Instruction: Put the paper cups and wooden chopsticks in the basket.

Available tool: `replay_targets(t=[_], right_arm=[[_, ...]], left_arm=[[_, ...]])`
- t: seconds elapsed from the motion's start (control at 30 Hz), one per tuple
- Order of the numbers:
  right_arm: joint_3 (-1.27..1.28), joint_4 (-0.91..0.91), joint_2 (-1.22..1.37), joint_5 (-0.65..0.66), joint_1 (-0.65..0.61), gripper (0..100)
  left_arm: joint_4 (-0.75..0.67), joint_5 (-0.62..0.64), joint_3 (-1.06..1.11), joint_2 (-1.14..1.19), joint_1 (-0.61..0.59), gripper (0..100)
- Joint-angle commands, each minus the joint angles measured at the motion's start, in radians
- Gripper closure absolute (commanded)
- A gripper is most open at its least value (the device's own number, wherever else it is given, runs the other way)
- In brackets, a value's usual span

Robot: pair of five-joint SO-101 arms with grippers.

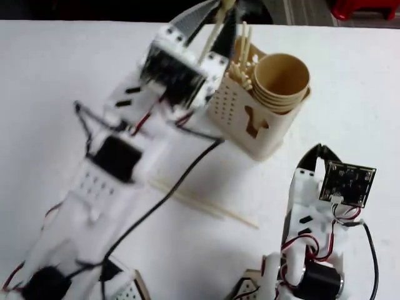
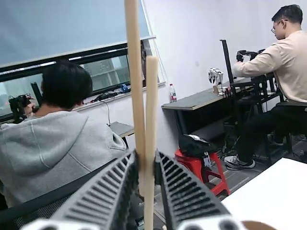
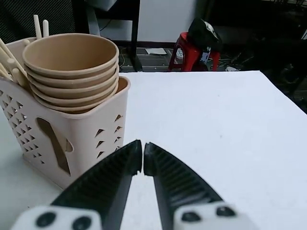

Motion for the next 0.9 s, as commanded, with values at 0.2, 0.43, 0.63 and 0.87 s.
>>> replay_targets(t=[0.2, 0.43, 0.63, 0.87], right_arm=[[-0.008, -0.012, -0.013, 0.0, 0.002, 97.4], [-0.008, -0.012, -0.013, 0.0, 0.002, 97.4], [-0.008, -0.012, -0.013, 0.0, 0.002, 97.4], [-0.008, -0.013, -0.013, 0.0, 0.002, 97.4]], left_arm=[[-0.026, 0.052, -0.517, 0.455, 0.013, 98], [0.071, 0.063, -0.72, 0.7, 0.013, 98], [0.118, 0.083, -0.733, 0.805, -0.019, 98], [0.296, 0.216, -0.72, 0.809, -0.073, 94]])
